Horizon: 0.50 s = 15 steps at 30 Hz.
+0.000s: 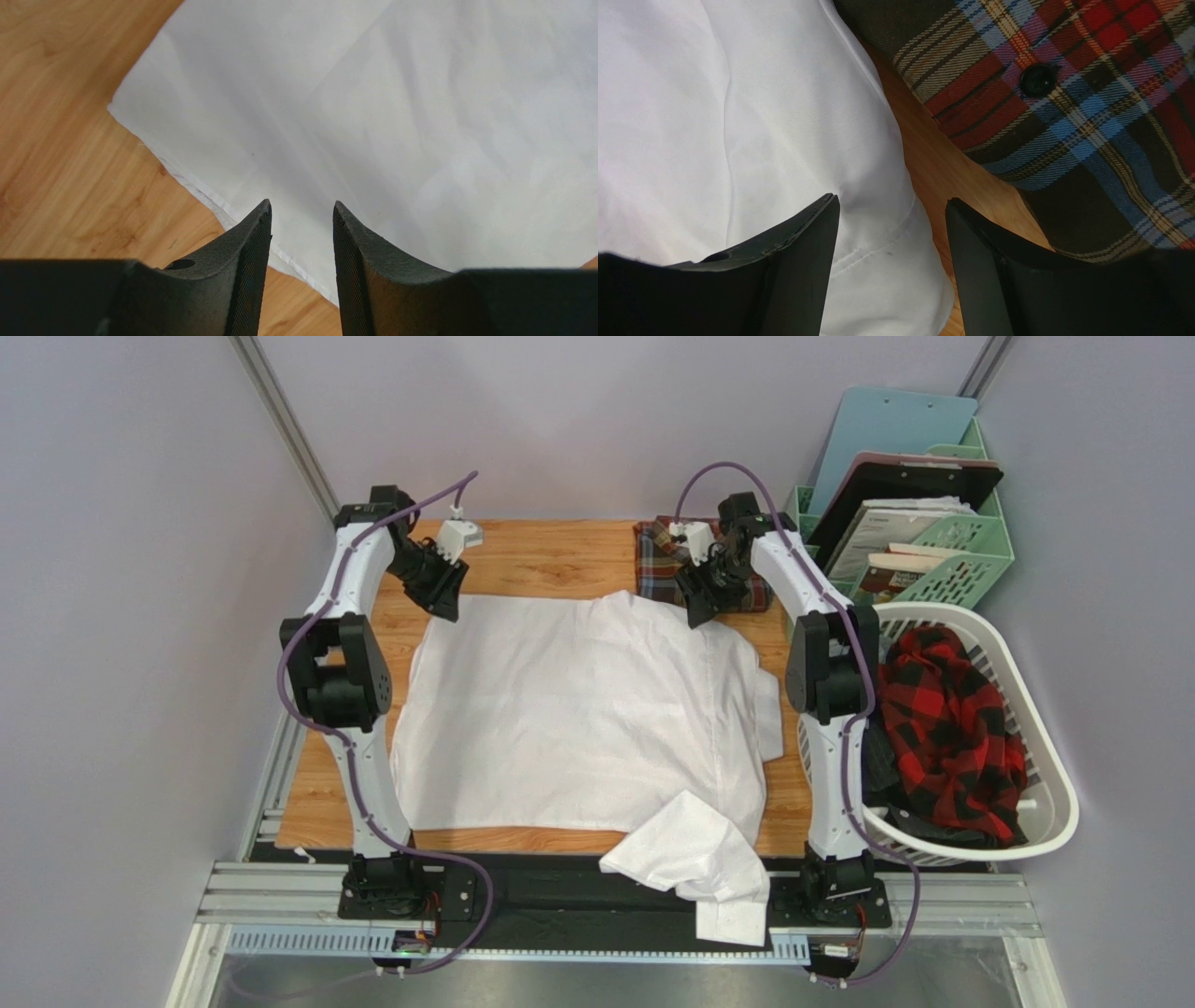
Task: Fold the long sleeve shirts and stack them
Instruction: Flatten the shirt out
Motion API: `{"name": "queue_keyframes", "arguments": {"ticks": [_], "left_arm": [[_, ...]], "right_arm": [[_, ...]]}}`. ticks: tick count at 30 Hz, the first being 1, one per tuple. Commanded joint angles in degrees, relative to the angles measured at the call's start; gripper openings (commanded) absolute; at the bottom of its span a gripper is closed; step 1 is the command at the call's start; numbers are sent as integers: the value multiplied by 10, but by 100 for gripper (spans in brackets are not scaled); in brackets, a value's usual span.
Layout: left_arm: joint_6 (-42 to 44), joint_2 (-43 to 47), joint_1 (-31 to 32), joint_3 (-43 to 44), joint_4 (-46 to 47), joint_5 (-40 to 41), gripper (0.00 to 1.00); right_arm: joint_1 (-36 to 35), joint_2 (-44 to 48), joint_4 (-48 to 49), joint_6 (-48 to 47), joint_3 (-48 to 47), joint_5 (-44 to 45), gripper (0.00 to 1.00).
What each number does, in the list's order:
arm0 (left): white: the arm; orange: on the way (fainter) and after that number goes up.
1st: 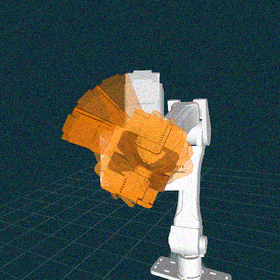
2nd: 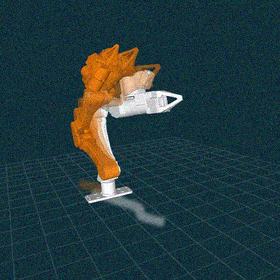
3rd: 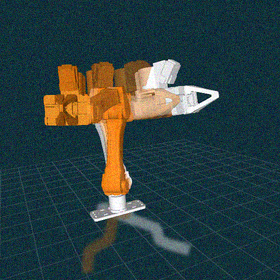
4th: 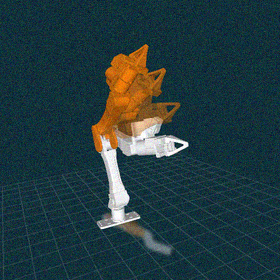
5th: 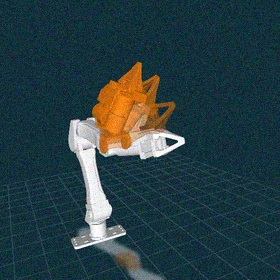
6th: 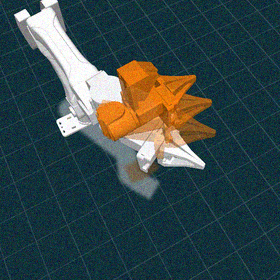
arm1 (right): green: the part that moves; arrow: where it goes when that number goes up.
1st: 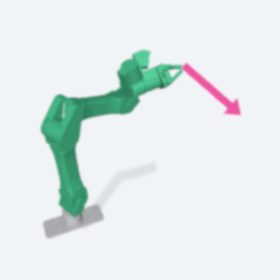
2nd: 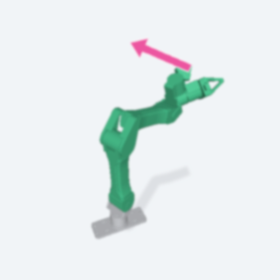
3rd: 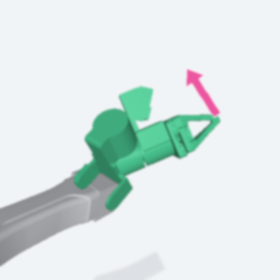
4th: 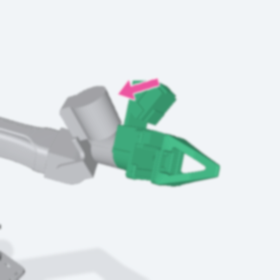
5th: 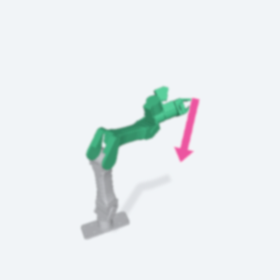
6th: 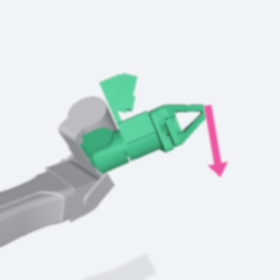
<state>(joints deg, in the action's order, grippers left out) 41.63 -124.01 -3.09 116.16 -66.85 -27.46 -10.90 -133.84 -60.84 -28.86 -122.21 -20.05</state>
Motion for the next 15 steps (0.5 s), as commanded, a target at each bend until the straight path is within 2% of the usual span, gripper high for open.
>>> {"name": "queue_keyframes", "arguments": {"ticks": [1, 4, 5, 7, 10, 13, 14, 15], "left_arm": [[2, 57, -1, -59, 9, 7, 44], [2, 83, -1, -100, 23, 15, 44], [1, 94, -2, -105, 25, 20, 44], [-5, 101, -4, -110, 28, 20, 44], [-19, 109, -11, -106, 25, 18, 44], [-31, 129, -17, -116, 26, 14, 43], [-32, 135, -17, -121, 27, 14, 43], [-32, 142, -18, -137, 30, 15, 43]], "right_arm": [[-1, -3, 33, 5, -23, -38, 61], [-1, -9, 21, 1, -20, -80, 35], [-2, 0, 13, -7, -19, -92, 17], [-5, 21, -1, -12, -11, -126, 0], [-27, 88, -13, -17, 39, -154, 0], [-77, 171, -20, -48, 143, -138, 0], [-95, 196, -16, -54, 217, -125, 0], [-136, 217, -10, -61, 251, -107, 0]]}}
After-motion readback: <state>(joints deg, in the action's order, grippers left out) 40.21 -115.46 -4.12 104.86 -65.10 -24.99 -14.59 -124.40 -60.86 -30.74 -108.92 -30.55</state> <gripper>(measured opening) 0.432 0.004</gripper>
